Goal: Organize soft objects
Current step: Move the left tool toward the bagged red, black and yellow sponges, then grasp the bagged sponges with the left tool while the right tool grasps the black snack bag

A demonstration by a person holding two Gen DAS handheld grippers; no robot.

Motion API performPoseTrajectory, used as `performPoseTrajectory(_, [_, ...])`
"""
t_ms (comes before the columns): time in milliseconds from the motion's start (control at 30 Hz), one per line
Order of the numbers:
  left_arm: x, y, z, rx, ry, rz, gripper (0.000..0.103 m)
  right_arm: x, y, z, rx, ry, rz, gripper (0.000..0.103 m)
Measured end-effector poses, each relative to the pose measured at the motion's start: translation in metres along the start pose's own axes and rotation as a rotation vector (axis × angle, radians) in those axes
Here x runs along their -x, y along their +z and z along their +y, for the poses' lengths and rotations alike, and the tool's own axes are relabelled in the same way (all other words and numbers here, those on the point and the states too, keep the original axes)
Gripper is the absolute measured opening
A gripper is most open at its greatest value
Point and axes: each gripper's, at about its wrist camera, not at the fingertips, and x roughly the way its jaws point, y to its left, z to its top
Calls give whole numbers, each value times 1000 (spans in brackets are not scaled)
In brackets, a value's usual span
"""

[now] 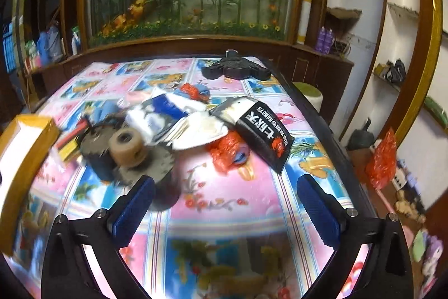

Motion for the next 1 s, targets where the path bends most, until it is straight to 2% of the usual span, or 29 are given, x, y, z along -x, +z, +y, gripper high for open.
performPoseTrajectory(67, [-9,5,-2,-21,-23,13,87,-11,5,-15,-32,-18,-11,100])
performPoseTrajectory(167, [-29,16,-6,-57,-6,34,87,-20,4,-34,-77,-44,-29,100])
performPoseTrajectory(233, [-51,24,-6,-78,-28,84,87,-24,1,-46,-130,-35,-19,100])
performPoseTrajectory(333, [-79,33,-7,-105,-55,150,87,-31,-1,-51,-170,-12,-11,100])
performPoseTrajectory(400, [-90,37,-9,-131,-82,167,87,-31,0,-52,-173,-1,-6,101])
performPoseTrajectory(500, [-104,43,-15,-173,-78,189,87,-34,1,-52,-168,23,11,101])
performPoseTrajectory(700, [-133,50,-12,-164,-118,246,87,-36,2,-59,-197,40,18,101])
performPoseTrajectory(733, [-136,49,-12,-159,-135,260,80,-37,2,-61,-207,39,22,101])
performPoseTrajectory(767, [-140,48,-13,-157,-154,273,68,-38,1,-63,-218,38,28,101])
performPoseTrajectory(800, [-144,48,-14,-151,-173,294,46,-40,1,-65,-226,37,34,101])
performPoseTrajectory(833, [-145,46,-13,-132,-186,306,45,-42,1,-66,-234,35,43,101])
performPoseTrajectory(1000, [-130,44,-1,-53,-195,263,41,-47,1,-71,-258,30,67,101])
